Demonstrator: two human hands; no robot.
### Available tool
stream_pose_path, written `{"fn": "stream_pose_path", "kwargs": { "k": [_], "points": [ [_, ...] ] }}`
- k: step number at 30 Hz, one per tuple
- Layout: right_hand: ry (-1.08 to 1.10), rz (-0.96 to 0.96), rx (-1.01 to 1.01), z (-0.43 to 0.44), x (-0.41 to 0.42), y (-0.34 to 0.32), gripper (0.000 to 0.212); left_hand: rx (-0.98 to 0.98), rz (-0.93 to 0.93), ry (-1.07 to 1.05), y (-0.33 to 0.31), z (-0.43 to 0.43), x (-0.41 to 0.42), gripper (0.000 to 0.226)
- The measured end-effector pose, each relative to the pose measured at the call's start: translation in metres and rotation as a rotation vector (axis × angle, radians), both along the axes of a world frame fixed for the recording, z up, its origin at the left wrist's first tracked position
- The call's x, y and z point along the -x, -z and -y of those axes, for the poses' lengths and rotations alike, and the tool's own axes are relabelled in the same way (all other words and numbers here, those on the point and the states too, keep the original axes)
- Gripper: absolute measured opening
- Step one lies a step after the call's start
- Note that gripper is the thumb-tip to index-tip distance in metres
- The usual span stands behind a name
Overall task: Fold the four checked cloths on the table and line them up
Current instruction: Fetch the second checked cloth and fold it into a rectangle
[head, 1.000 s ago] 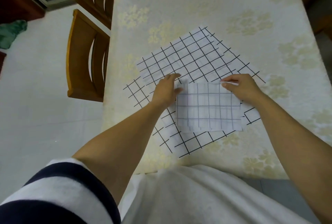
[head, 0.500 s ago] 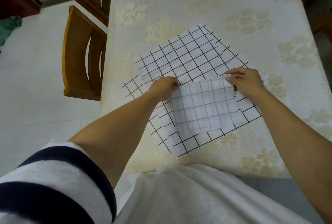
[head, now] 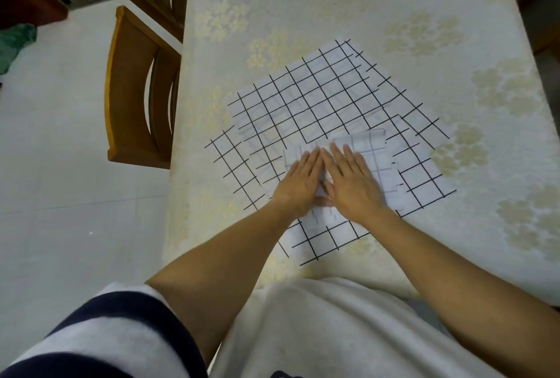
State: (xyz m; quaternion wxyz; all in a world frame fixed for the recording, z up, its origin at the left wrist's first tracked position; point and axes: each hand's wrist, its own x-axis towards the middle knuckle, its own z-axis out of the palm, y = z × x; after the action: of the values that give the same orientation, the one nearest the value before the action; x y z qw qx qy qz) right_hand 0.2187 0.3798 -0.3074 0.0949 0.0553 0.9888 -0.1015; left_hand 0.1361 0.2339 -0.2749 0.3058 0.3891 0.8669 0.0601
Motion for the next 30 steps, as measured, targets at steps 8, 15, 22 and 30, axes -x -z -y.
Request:
{"fn": "stream_pose_path", "kwargs": {
  "k": [8, 15, 22, 30],
  "points": [
    [0.161, 0.097, -0.08, -0.052, -0.017, -0.001, 0.087, 0.248, -0.142, 0.01, 0.001, 0.038, 0.025, 0.146],
    [0.17, 0.125, 0.003, -0.072, -0.005, -0.007, 0.099, 0.273, -0.177, -0.002, -0.014, 0.027, 0.022, 0.143],
    [0.021, -0.034, 0.179, -0.073, 0.042, -0.026, 0.087, 0.067, -0.077, 0.036, -0.018, -0.008, 0.011, 0.102],
    [0.209, 0.385, 0.101, -0.105, 0.086, -0.053, 0.072, 0.181, 0.057, -0.071, -0.02, -0.026, 0.014, 0.139]
  ]
}}
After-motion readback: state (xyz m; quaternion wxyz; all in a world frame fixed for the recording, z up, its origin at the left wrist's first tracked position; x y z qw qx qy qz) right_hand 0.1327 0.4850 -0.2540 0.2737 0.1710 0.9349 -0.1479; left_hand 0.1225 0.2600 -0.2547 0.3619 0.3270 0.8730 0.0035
